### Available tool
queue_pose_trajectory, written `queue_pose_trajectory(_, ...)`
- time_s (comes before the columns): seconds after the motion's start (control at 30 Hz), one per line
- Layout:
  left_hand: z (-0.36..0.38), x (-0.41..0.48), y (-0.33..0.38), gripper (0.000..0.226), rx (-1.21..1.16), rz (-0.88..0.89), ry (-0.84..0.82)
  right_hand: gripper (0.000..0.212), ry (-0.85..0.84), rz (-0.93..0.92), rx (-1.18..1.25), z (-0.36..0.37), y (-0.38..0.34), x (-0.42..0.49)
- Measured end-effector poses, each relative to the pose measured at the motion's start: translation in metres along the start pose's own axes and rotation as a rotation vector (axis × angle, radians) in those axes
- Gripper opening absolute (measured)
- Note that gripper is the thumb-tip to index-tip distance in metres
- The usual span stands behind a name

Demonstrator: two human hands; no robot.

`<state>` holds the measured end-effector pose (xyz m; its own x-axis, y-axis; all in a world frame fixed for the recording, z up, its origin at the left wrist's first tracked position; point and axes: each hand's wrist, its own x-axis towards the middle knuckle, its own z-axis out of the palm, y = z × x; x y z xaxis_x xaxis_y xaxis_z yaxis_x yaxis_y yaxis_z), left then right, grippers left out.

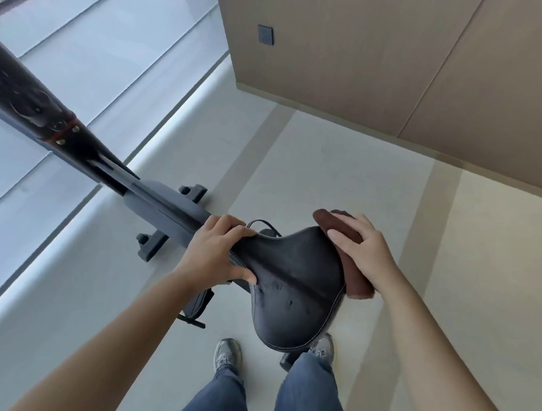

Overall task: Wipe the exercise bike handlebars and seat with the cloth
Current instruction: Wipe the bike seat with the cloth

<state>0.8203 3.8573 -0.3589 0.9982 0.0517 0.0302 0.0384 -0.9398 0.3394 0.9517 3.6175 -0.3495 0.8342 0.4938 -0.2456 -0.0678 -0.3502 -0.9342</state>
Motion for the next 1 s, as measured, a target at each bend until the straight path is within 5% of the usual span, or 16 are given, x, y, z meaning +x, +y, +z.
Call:
queue_pose_trajectory(0.1,0.003,0.004,-0.005,0.081,-0.002,0.038,0.018,0.027,0.128,-0.019,0.084,0.003,0.008,-0.014)
queue_pose_trajectory(0.27,0.005,0.011,-0.010,0.080,0.004,0.119,0.049,0.020,-0.072,0.204,0.083,-0.004,-0.009,0.013)
queue_pose_trajectory(0.47,0.005,0.014,-0.010,0.081,0.007,0.147,0.056,0.025,0.404,0.133,0.151,0.024,0.005,-0.037)
queue_pose_trajectory(0.57,0.004,0.016,-0.010,0.084,-0.014,0.157,0.043,0.036,0.647,0.067,-0.059,0.058,0.008,-0.072)
queue_pose_trajectory(0.8,0.001,0.017,-0.007,0.087,-0.005,0.171,0.002,0.041,0.575,0.153,-0.188,0.048,-0.004,-0.053)
queue_pose_trajectory(1.0,0.001,0.015,-0.009,0.100,-0.012,0.190,0.003,0.041,0.803,0.211,-0.036,0.088,0.004,-0.095)
